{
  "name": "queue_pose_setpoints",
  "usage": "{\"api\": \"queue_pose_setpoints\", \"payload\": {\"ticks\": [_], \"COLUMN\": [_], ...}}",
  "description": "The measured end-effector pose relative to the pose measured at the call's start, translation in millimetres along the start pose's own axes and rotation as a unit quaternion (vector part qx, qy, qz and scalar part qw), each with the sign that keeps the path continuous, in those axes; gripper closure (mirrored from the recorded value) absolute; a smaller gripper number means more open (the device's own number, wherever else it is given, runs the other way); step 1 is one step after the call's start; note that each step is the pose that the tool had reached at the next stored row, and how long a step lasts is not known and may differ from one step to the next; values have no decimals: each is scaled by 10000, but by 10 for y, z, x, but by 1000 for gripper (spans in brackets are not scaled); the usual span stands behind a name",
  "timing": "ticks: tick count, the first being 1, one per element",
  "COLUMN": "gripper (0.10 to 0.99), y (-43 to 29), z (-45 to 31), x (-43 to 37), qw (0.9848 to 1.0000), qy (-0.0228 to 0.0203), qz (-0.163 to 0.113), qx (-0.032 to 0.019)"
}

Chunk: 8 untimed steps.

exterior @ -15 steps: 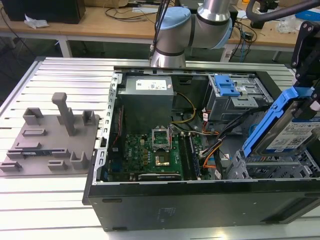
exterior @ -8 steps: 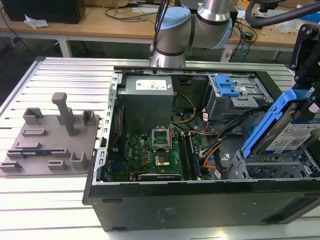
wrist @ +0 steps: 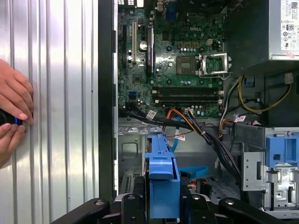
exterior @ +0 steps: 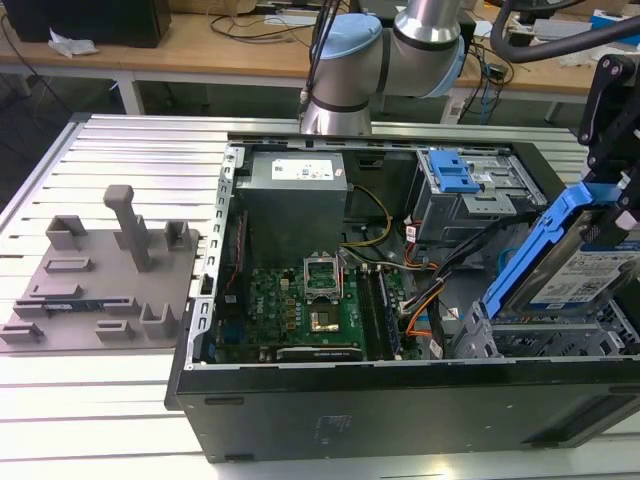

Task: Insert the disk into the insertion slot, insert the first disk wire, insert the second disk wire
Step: 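Insert the disk into the insertion slot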

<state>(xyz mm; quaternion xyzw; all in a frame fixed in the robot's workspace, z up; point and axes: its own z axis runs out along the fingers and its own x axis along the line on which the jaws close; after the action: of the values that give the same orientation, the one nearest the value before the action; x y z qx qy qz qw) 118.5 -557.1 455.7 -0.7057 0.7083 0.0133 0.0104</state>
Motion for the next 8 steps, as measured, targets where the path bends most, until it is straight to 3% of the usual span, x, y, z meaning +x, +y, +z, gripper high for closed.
{"api": "queue_pose_setpoints", "payload": {"ticks": [8], "gripper": [722], "y": [-3], "z": [74], "x": [2], "qw": [10000], "qy": [-1], "qz": [0], "qx": [-3]}}
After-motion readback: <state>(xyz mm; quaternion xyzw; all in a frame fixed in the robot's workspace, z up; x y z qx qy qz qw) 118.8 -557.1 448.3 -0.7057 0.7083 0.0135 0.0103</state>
